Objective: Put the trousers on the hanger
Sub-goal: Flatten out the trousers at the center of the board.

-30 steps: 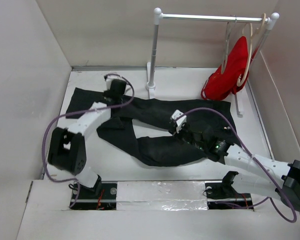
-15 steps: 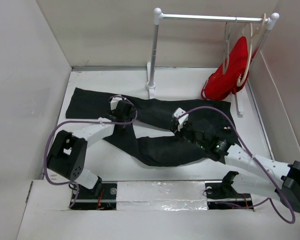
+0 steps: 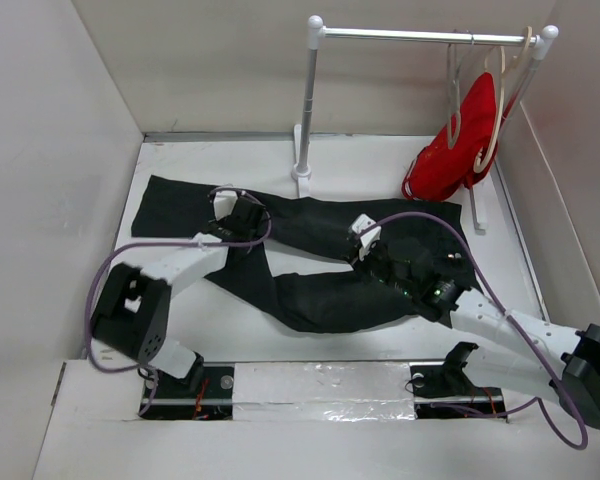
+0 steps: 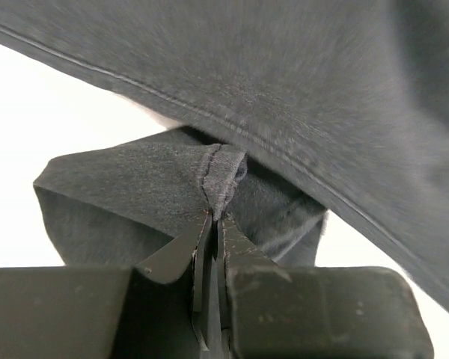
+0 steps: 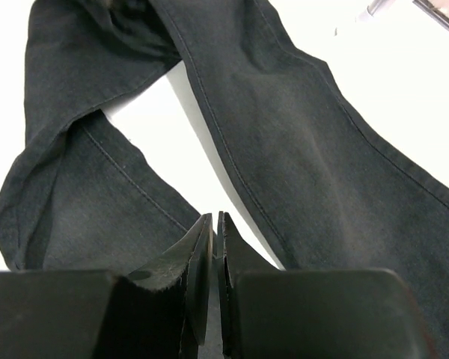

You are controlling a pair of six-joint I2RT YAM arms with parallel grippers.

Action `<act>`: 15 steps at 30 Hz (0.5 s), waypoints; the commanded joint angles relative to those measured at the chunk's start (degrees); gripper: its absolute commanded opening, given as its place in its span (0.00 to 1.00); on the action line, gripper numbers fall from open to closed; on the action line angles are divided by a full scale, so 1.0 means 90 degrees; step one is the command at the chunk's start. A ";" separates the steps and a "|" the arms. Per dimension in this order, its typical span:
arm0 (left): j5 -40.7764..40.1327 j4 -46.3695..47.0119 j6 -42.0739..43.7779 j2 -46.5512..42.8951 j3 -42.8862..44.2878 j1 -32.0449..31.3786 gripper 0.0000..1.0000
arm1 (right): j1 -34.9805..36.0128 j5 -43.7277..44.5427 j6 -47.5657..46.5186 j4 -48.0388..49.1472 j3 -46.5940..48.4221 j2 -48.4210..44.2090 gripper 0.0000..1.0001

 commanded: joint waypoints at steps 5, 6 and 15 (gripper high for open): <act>-0.0374 -0.0812 -0.0559 -0.3347 -0.0360 -0.0086 0.00 | -0.0149 -0.0093 0.0001 0.0492 -0.0084 -0.0033 0.13; -0.0364 -0.0871 -0.0588 -0.3989 -0.0428 -0.0086 0.00 | -0.0150 -0.0248 0.0010 0.0482 -0.0055 -0.0003 0.13; -0.0559 -0.1106 -0.0783 -0.6307 -0.0594 -0.0027 0.00 | -0.0267 -0.0435 0.0069 0.0531 -0.0045 0.0006 0.24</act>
